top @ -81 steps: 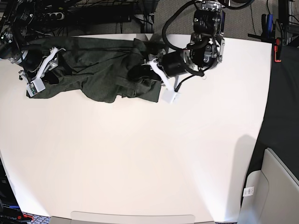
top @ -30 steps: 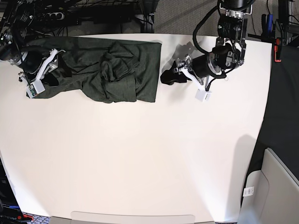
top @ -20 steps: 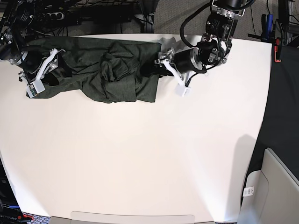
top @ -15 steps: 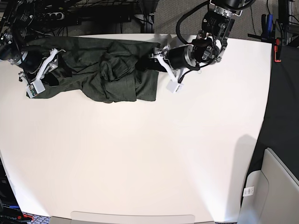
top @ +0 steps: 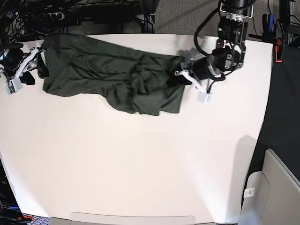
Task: Fold the T-shirt properly
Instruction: 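Grasp both ends of the folded bundle and push them toward the middle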
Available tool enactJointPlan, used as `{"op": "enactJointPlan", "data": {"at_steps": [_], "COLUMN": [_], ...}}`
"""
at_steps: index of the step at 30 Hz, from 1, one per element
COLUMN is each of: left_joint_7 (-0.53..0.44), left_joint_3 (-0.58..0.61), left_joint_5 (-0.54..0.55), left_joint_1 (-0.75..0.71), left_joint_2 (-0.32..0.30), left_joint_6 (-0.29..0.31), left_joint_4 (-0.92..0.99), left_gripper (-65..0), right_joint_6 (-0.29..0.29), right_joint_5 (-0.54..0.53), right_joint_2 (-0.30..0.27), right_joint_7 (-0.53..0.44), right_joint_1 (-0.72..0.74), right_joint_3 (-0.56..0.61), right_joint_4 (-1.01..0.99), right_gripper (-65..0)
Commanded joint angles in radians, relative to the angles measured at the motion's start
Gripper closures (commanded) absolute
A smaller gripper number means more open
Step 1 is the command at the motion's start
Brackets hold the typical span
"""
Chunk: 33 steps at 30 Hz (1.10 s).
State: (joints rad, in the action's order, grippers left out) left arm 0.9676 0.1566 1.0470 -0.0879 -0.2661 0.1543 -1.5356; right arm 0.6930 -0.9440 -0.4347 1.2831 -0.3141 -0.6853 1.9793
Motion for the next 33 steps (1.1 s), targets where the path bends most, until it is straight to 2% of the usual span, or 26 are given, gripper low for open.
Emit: {"op": "enactJointPlan", "data": {"at_steps": [1, 5, 8, 11, 13, 18, 25, 28, 33], "left_joint_7": [0.009, 0.032, 0.034, 0.034, 0.034, 0.034, 0.034, 0.034, 0.034], "left_joint_3": [-0.001, -0.001, 0.001, 0.001, 0.002, 0.002, 0.002, 0.002, 0.002], "left_joint_5": [-0.001, 0.000, 0.002, 0.002, 0.002, 0.002, 0.002, 0.002, 0.002], "left_joint_1": [0.029, 0.038, 0.038, 0.035, 0.032, 0.030, 0.030, 0.030, 0.030], "left_joint_2": [-0.003, -0.020, -0.020, -0.020, -0.020, -0.019, -0.019, -0.019, -0.019], "left_joint_6": [0.000, 0.000, 0.000, 0.000, 0.000, 0.000, 0.000, 0.000, 0.000], "left_joint_4": [-0.013, -0.013, -0.013, -0.013, -0.013, -0.013, -0.013, -0.013, -0.013], "left_gripper": [-0.1, -0.1, -0.1, -0.1, -0.1, -0.1, -0.1, -0.1, -0.1], "right_joint_6": [0.005, 0.005, 0.005, 0.005, 0.005, 0.005, 0.005, 0.005, 0.005], "right_joint_5": [-0.008, 0.072, 0.119, 0.122, 0.124, 0.125, 0.127, 0.127, 0.127], "right_joint_2": [-0.025, -0.017, 0.007, 0.014, 0.017, 0.020, 0.079, 0.089, 0.149], "right_joint_7": [-0.016, -0.016, -0.016, -0.016, -0.018, -0.018, -0.016, -0.016, -0.015], "right_joint_1": [0.000, 0.008, 0.034, 0.043, 0.046, 0.086, 0.138, 0.143, 0.143], "right_joint_3": [-0.018, -0.007, 0.022, 0.046, 0.045, 0.048, 0.075, 0.101, 0.114], "right_joint_4": [0.008, -0.024, -0.064, -0.113, -0.139, -0.214, -0.344, -0.346, -0.346], "right_gripper": [-30.3, -32.5, -39.8, -50.5, -55.4, -56.2, -56.2, -56.2, -56.2]}}
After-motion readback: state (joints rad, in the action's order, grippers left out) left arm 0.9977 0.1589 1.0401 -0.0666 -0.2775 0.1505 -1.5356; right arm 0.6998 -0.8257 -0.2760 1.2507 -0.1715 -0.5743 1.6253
